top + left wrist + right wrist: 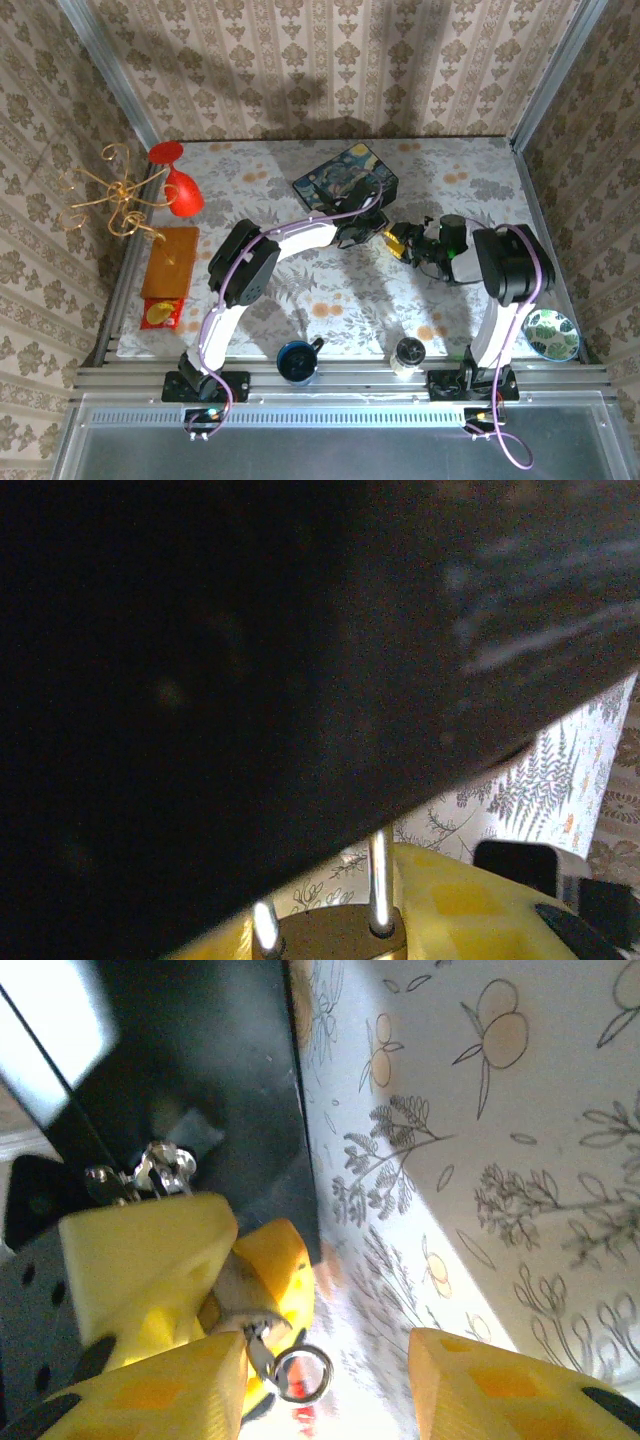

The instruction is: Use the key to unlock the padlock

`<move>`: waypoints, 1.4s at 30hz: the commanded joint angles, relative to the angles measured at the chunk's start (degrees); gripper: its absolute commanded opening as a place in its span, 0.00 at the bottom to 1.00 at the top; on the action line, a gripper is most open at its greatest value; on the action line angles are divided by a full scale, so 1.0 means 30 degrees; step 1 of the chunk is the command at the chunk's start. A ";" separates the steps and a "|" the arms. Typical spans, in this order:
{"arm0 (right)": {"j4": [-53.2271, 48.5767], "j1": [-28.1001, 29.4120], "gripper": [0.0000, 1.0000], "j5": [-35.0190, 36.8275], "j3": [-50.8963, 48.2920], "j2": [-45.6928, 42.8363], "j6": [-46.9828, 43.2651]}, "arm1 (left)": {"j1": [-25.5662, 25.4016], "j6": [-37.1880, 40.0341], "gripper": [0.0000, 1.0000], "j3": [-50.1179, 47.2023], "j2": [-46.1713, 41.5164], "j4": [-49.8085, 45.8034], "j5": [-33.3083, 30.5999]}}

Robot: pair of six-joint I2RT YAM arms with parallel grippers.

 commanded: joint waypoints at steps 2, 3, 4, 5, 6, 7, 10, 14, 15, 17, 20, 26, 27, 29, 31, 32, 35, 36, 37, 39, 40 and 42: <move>-0.8968 -0.0103 0.47 0.2226 0.0772 -0.3013 -0.6057 | -0.0023 -0.0046 0.16 0.0042 -0.0762 0.1015 0.0486; -1.0210 -0.0098 0.47 0.2682 0.0966 -0.3633 -0.7031 | -0.0037 -0.0082 0.16 0.0029 -0.0765 0.1057 0.0508; -1.1198 -0.0102 0.47 0.3103 0.1055 -0.4193 -0.7783 | -0.0024 -0.0072 0.16 0.0005 -0.0762 0.1101 0.0515; -1.1721 -0.0102 0.47 0.3384 0.1093 -0.4643 -0.8332 | -0.0031 -0.0056 0.16 -0.0009 -0.0791 0.1132 0.0520; -1.2120 -0.0102 0.47 0.3511 0.1087 -0.5135 -0.8923 | -0.0017 -0.0042 0.16 -0.0003 -0.0791 0.1133 0.0539; -1.2477 -0.0095 0.47 0.3683 0.1076 -0.5629 -0.9539 | -0.0010 -0.0054 0.16 -0.0033 -0.0819 0.1125 0.0570; -1.3703 -0.0065 0.62 0.4141 0.1138 -0.6958 -1.1256 | -0.0010 -0.0041 0.16 -0.0123 -0.0901 0.1191 0.0653; -1.4512 -0.0014 1.00 0.3467 0.1559 -0.7919 -1.3330 | 0.0012 0.0010 0.16 -0.0202 -0.0996 0.1330 0.0804; -1.4201 0.0015 1.00 0.3236 0.1455 -0.8140 -1.3640 | 0.0019 0.0002 0.16 -0.0232 -0.1025 0.1380 0.0887; -1.4256 0.0101 1.00 0.3355 0.1537 -0.8444 -1.4205 | 0.0019 -0.0101 0.16 -0.0290 -0.1055 0.1536 0.1106; -1.4127 0.0074 1.00 0.3359 0.1625 -0.8457 -1.4601 | 0.0021 -0.0253 0.16 -0.0365 -0.1113 0.1754 0.1390; -1.3364 -0.0160 0.66 0.1490 0.1819 -0.8895 -1.4768 | 0.0195 -0.0599 0.16 -0.0700 -0.1401 0.2412 0.2168; -1.3339 -0.0160 0.60 0.1250 0.1852 -0.8742 -1.4768 | 0.0217 -0.0599 0.16 -0.0746 -0.1486 0.2418 0.2235; -1.3139 -0.0160 0.51 0.0899 0.1859 -0.8154 -1.4628 | 0.0268 -0.0668 0.16 -0.0904 -0.1655 0.2551 0.2356; -1.2655 -0.0189 0.47 0.0532 0.1834 -0.7554 -1.4343 | 0.0335 -0.0799 0.16 -0.1100 -0.1756 0.2780 0.2546; -1.2412 -0.0216 0.46 0.0453 0.1827 -0.7334 -1.4173 | 0.0368 -0.0859 0.16 -0.1150 -0.1786 0.2834 0.2608; -1.1755 -0.0248 0.39 0.0291 0.1935 -0.6662 -1.3746 | 0.0361 -0.1040 0.16 -0.1243 -0.1802 0.3007 0.2878; -1.1531 -0.0244 0.38 0.0233 0.2000 -0.6460 -1.3617 | 0.0359 -0.1110 0.16 -0.1286 -0.1787 0.3087 0.2985; -1.1327 -0.0248 0.36 0.0225 0.2045 -0.6298 -1.3504 | 0.0356 -0.1168 0.16 -0.1303 -0.1787 0.3198 0.3076; -1.1217 -0.0248 0.34 0.0279 0.2296 -0.5953 -1.3407 | 0.0315 -0.1139 0.16 -0.1353 -0.1816 0.3190 0.3124; -1.1188 -0.0248 0.33 0.0277 0.2403 -0.5757 -1.3384 | 0.0334 -0.1078 0.16 -0.1376 -0.1846 0.3120 0.3123; -1.0880 -0.0248 0.31 0.0222 0.2555 -0.5443 -1.3222 | 0.0365 -0.1074 0.16 -0.1388 -0.1875 0.3090 0.3123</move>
